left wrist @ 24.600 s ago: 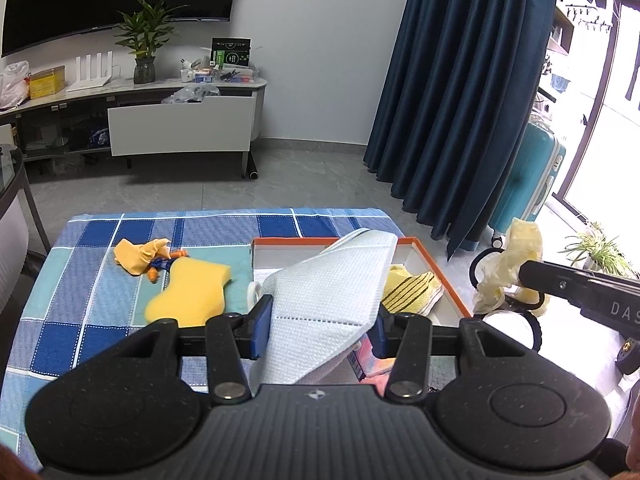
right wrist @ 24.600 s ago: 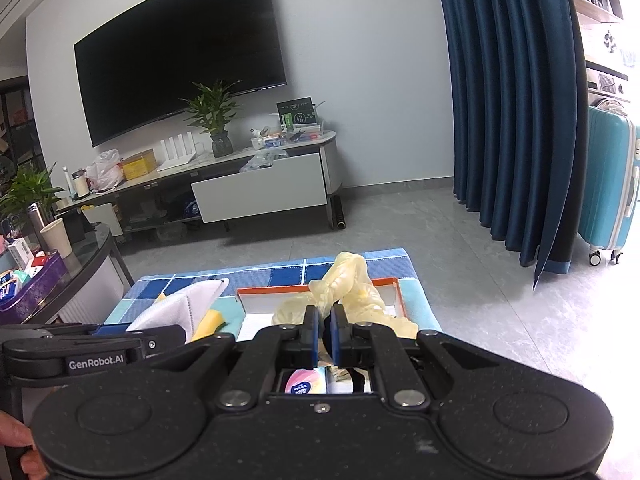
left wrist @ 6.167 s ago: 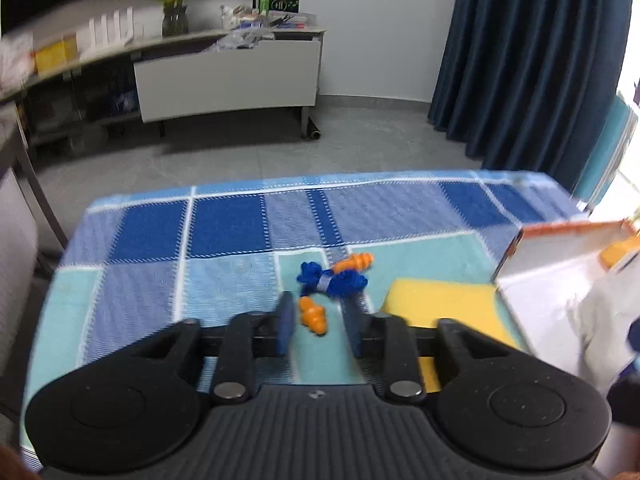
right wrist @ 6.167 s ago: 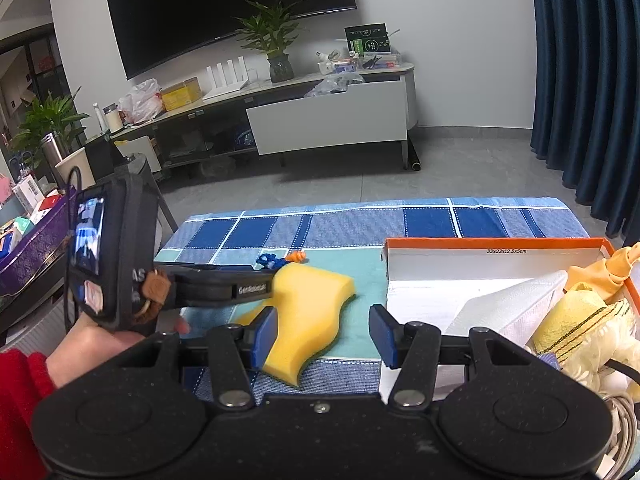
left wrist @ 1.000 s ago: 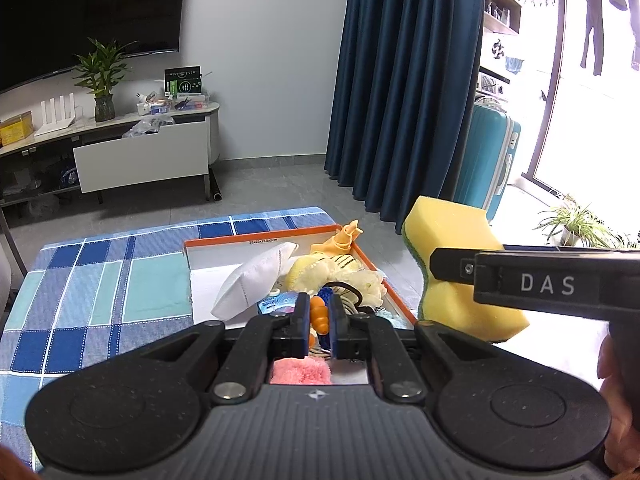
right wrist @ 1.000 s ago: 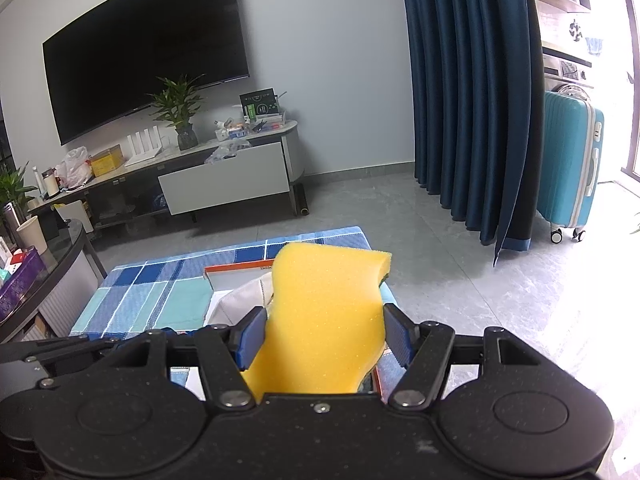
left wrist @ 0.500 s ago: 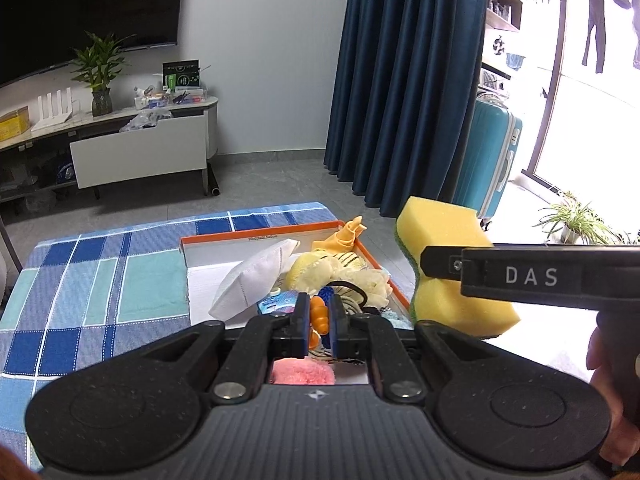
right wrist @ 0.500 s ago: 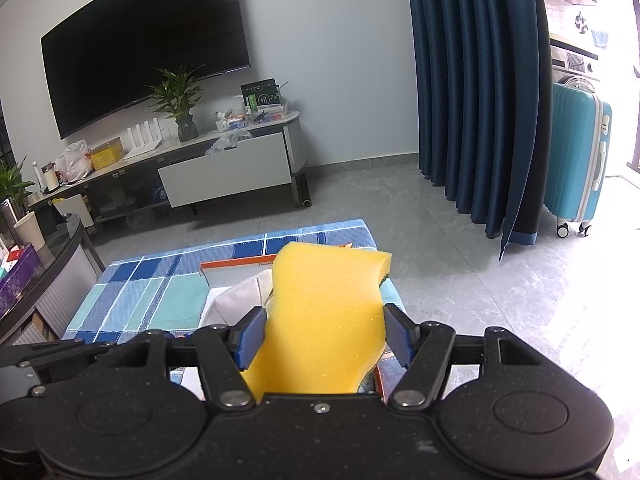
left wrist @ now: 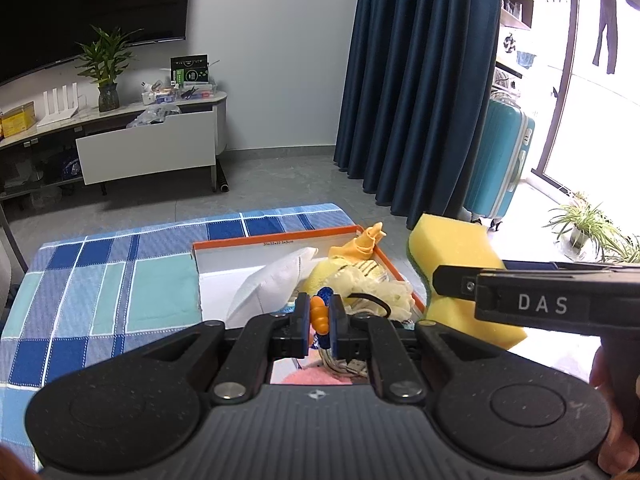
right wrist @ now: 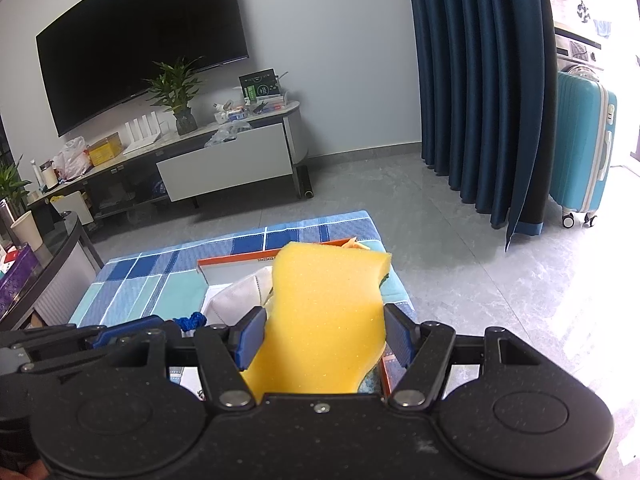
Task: Organize soft objects
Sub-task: 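Carry the earplugs and yellow sponge in both tools over the white box, then release the earplugs with the left tool while the right tool drops the sponge into the box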
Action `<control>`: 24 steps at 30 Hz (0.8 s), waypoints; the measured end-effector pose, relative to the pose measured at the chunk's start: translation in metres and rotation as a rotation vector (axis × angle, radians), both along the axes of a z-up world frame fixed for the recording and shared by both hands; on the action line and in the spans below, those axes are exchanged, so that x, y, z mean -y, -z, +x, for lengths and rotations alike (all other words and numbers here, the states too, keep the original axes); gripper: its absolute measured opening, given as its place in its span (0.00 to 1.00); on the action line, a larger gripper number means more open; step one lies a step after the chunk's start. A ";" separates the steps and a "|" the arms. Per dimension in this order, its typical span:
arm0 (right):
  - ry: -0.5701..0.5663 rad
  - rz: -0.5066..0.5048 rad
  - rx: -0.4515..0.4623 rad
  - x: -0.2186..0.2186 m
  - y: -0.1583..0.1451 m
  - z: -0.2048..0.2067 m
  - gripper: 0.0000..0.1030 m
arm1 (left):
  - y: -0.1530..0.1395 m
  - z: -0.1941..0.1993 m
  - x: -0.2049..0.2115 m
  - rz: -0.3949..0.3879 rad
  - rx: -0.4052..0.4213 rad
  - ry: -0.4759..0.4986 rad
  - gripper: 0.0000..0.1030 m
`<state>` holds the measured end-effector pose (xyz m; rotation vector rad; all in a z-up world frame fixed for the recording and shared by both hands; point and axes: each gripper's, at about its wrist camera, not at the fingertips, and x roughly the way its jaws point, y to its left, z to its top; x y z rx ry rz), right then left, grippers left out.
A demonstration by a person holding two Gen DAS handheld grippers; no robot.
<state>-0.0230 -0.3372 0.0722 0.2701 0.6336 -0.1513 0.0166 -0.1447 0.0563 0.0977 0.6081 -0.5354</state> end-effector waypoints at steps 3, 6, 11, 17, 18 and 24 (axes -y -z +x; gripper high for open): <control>-0.004 -0.001 -0.003 0.000 0.000 0.000 0.75 | -0.001 0.005 0.000 -0.002 -0.003 -0.001 0.12; -0.009 -0.004 -0.010 -0.001 -0.001 0.004 0.75 | -0.001 0.009 -0.001 -0.002 -0.006 -0.004 0.12; -0.012 -0.002 -0.016 -0.001 0.000 0.011 0.75 | -0.003 0.016 -0.002 -0.008 -0.009 -0.009 0.12; -0.015 -0.003 -0.022 -0.002 0.001 0.017 0.75 | -0.003 0.025 -0.003 -0.012 -0.012 -0.011 0.12; -0.016 -0.003 -0.023 -0.002 0.001 0.018 0.75 | -0.003 0.026 -0.003 -0.011 -0.013 -0.011 0.12; -0.017 -0.001 -0.033 -0.001 0.005 0.023 0.75 | -0.002 0.034 0.001 -0.010 -0.020 -0.008 0.12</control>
